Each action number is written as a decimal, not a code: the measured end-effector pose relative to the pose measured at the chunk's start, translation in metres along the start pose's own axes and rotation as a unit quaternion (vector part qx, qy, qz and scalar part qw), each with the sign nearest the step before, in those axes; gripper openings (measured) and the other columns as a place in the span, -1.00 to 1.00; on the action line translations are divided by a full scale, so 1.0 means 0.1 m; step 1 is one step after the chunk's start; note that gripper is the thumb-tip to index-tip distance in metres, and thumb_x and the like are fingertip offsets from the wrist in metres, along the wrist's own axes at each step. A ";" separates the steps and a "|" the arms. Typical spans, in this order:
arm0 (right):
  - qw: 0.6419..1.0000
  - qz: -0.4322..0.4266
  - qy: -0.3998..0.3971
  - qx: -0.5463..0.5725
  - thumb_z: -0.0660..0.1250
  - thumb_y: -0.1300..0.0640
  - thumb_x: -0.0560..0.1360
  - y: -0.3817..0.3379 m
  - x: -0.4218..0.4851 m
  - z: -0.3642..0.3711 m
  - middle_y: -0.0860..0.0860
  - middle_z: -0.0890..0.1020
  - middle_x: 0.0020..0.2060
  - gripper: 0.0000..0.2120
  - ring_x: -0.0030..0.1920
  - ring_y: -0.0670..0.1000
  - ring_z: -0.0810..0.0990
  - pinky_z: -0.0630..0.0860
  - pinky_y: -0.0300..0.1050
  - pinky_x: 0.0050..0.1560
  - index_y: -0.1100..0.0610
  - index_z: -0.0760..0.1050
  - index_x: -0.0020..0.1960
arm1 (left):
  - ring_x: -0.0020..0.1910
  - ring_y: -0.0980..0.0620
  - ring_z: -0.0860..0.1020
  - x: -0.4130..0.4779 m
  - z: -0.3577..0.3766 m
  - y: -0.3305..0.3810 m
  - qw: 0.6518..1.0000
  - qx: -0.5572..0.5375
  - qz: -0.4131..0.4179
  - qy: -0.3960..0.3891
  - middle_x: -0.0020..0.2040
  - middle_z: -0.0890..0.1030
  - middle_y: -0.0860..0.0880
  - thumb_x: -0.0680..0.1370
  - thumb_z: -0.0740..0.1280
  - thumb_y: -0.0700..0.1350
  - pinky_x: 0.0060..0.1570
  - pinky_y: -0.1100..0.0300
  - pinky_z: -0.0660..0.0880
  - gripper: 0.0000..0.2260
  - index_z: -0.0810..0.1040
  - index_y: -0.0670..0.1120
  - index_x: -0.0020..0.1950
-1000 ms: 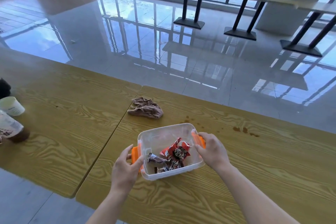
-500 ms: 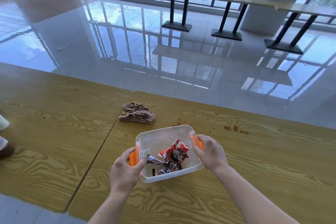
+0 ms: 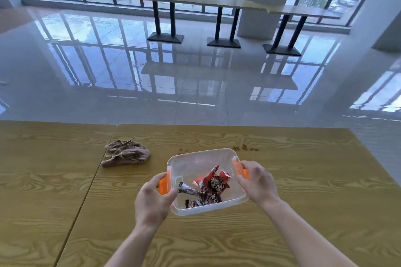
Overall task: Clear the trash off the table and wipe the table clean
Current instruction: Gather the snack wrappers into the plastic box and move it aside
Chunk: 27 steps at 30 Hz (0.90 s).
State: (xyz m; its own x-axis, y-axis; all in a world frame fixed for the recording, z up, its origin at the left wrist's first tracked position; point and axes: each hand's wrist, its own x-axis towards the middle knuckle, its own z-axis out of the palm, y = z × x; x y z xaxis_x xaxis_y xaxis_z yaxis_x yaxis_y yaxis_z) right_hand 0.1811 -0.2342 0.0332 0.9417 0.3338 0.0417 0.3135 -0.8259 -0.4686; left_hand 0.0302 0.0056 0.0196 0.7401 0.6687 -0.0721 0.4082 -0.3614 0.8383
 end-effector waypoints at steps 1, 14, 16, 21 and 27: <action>1.000 0.009 0.004 0.000 0.30 -0.04 0.56 0.06 -0.01 -0.06 -0.05 0.58 -0.17 -0.86 -0.22 0.00 0.56 0.51 -0.05 -0.18 0.02 0.55 -0.06 | -0.16 0.13 0.59 0.02 0.07 0.06 1.000 0.005 0.009 -0.008 -0.13 0.65 0.12 0.35 0.53 0.05 -0.17 0.10 0.54 -0.58 0.60 0.13 0.20; 0.993 0.103 0.061 -0.001 0.33 -0.02 0.55 1.36 0.16 -0.84 -0.03 0.58 -0.18 -0.86 -0.27 -0.02 0.55 0.42 -0.13 -0.29 0.03 0.52 -0.11 | -0.18 0.19 0.58 0.15 1.39 1.07 0.993 0.017 0.083 -0.085 -0.13 0.65 0.12 0.37 0.52 0.05 -0.23 0.16 0.51 -0.60 0.60 0.15 0.19; 0.992 0.108 0.064 -0.010 0.30 -0.05 0.57 1.62 0.25 -0.96 -0.03 0.58 -0.19 -0.82 -0.28 -0.01 0.55 0.42 -0.12 -0.28 0.04 0.52 -0.12 | -0.18 0.16 0.58 0.15 1.65 1.24 0.993 0.014 0.077 -0.092 -0.13 0.65 0.12 0.36 0.52 0.04 -0.22 0.16 0.49 -0.61 0.60 0.15 0.18; 0.991 0.117 0.067 -0.017 0.10 -0.20 0.63 2.27 0.57 -1.29 -0.04 0.56 -0.23 -0.60 -0.32 -0.05 0.52 0.36 -0.14 -0.31 0.02 0.49 -0.19 | -0.17 0.15 0.57 0.19 2.35 1.68 0.992 0.011 0.066 -0.105 -0.17 0.64 0.15 0.35 0.51 0.05 -0.19 0.13 0.47 -0.64 0.60 0.17 0.13; 0.988 0.139 0.060 -0.020 0.10 -0.19 0.63 3.03 1.03 -1.58 -0.04 0.56 -0.22 -0.60 -0.29 -0.01 0.51 0.29 -0.15 -0.33 0.02 0.46 -0.22 | -0.17 0.16 0.58 0.27 3.17 2.12 0.991 0.028 0.056 -0.119 -0.15 0.64 0.15 0.34 0.49 0.09 -0.21 0.15 0.48 -0.60 0.59 0.18 0.17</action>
State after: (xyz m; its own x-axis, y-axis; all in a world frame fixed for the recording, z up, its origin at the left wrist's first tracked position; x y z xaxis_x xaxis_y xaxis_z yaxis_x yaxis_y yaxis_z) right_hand 0.3923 -0.5223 0.0352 0.9990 0.0383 0.0215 0.0438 -0.8965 -0.4408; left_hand 0.3065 -0.2588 0.0235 0.8848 0.4524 -0.1115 0.3403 -0.4640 0.8178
